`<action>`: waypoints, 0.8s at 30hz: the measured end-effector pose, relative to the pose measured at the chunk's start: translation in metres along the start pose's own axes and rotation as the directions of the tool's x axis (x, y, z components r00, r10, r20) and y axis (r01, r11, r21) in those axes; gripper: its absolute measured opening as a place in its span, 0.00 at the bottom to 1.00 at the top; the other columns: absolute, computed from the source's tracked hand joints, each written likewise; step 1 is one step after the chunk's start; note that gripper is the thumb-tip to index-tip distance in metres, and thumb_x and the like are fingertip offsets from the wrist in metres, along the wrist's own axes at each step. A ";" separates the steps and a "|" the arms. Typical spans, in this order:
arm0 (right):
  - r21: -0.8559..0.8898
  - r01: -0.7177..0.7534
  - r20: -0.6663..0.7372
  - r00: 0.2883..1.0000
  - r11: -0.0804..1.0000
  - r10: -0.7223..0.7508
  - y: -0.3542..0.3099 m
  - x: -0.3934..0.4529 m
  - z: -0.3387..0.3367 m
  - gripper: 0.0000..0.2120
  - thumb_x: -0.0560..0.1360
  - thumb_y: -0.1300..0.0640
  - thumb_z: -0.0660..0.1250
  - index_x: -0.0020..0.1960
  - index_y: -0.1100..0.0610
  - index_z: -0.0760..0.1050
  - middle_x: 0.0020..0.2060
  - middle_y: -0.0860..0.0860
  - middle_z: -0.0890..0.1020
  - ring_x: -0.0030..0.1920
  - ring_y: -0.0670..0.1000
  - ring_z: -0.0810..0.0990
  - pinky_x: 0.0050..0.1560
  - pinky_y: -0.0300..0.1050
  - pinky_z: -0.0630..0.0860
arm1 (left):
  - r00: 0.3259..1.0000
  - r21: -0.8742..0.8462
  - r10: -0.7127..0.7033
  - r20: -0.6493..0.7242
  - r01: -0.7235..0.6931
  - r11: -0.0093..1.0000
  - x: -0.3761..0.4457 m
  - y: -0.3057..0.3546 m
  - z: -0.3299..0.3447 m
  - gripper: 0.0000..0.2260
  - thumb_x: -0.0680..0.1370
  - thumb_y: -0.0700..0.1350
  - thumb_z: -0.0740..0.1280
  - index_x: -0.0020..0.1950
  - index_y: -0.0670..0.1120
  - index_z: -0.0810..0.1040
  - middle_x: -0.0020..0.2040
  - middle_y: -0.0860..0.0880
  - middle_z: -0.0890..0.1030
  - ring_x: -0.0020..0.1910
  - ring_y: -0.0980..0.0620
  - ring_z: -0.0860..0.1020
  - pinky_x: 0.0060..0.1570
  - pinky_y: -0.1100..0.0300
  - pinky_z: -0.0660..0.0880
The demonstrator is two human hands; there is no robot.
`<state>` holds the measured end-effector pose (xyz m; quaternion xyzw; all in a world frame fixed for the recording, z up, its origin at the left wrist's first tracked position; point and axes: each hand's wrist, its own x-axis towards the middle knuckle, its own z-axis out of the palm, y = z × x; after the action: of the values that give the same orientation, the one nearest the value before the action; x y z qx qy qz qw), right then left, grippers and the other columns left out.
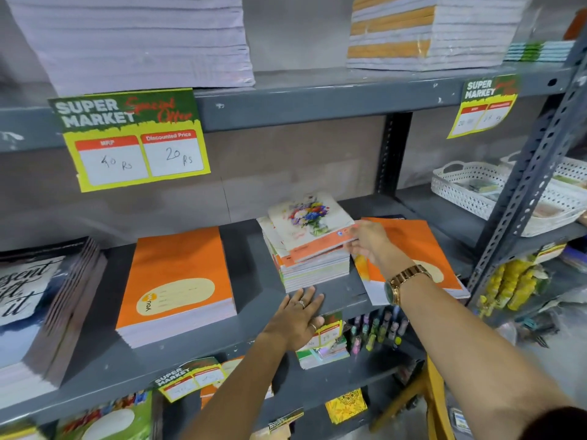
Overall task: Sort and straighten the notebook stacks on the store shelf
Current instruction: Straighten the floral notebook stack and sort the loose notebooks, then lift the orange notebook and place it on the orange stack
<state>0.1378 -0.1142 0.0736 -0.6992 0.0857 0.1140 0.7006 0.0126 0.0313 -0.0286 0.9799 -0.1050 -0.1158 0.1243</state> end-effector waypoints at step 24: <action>-0.854 -0.257 -0.339 0.935 0.453 -0.108 0.045 -0.006 -0.131 0.16 0.74 0.50 0.67 0.49 0.64 0.75 0.55 0.62 0.79 0.54 0.62 0.79 0.45 0.49 0.76 | 0.995 -0.200 0.005 -0.097 -0.025 0.979 0.063 0.070 -0.009 0.24 0.82 0.49 0.50 0.76 0.43 0.47 0.78 0.43 0.50 0.77 0.47 0.48 0.75 0.51 0.54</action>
<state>0.1248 -0.2454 0.0315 -0.9644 0.1661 0.0484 0.2001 0.0626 -0.0483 -0.0141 0.9659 -0.0941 -0.0779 0.2284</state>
